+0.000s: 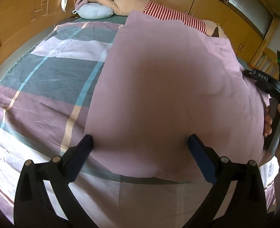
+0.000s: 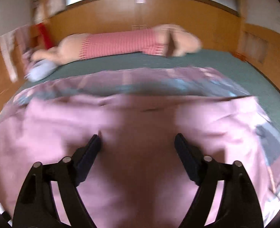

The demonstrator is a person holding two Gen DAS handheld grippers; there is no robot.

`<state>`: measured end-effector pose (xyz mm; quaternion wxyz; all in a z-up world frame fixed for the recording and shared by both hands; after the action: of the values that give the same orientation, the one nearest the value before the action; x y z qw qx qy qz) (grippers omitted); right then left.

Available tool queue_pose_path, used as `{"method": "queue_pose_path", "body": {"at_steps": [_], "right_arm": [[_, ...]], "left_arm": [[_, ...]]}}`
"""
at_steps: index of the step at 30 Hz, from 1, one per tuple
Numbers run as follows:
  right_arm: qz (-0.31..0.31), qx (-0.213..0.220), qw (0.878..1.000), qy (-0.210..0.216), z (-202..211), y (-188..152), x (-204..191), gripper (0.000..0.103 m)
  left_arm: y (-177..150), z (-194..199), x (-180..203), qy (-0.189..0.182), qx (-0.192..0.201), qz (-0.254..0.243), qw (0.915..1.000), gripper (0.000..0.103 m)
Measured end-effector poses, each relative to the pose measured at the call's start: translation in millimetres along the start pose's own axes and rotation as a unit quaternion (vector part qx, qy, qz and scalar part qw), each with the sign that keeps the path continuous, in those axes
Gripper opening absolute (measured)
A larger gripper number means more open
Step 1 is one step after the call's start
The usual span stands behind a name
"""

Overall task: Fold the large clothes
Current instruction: 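Hold the folded jacket edge with the left tool while the right tool smooths its surface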

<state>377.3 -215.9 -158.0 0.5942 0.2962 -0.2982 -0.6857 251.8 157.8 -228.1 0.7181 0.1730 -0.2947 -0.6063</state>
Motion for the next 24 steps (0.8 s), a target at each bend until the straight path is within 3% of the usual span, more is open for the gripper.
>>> {"method": "queue_pose_path", "body": {"at_steps": [4,6,8,11,14,16,19,21,22,24], "right_arm": [[-0.080,-0.034,0.996,0.018,-12,-1,46,0.080],[-0.067,-0.024,0.997,0.009,-3,1,43,0.080],[-0.047,0.014,0.999,0.013,22,4,27,0.082],[0.003,0.034,0.998,0.047,44,3,-3,0.086],[0.075,0.017,0.997,-0.002,42,0,-9,0.086],[0.072,0.002,0.996,-0.054,32,1,17,0.086],[-0.001,-0.026,0.992,-0.124,20,-6,89,0.088],[-0.065,-0.050,0.983,-0.162,13,-19,142,0.095],[-0.099,-0.062,0.980,-0.164,11,-27,163,0.099],[-0.184,-0.077,0.974,-0.107,6,-43,193,0.099]], "left_arm": [[4,10,3,0.019,0.032,-0.013,0.9992,0.101],[7,19,9,0.044,0.064,-0.035,0.9963,0.101],[7,27,19,0.059,0.089,-0.066,0.9921,0.101],[1,23,34,0.057,0.085,-0.103,0.9894,0.101],[-10,-2,38,0.061,0.037,-0.116,0.9906,0.101],[-10,-8,36,0.058,0.031,-0.111,0.9917,0.101],[-7,-9,28,0.034,0.014,-0.084,0.9958,0.101],[-7,-10,23,0.024,0.008,-0.070,0.9972,0.101],[-7,-11,22,0.022,0.007,-0.069,0.9973,0.101],[-8,-10,24,0.028,0.009,-0.075,0.9967,0.101]]}}
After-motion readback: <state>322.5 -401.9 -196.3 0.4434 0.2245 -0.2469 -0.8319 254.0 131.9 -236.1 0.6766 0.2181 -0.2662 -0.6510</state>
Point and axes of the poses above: each gripper's, at about its wrist camera, not at the fingertips, and z roughly against the way its jaws point, x to its right, y to its top, the point moved 5 cm from there along -z, roughly the way its jaws point, and after that the axes turned 2 degrees about z, right-handed, at the moved point
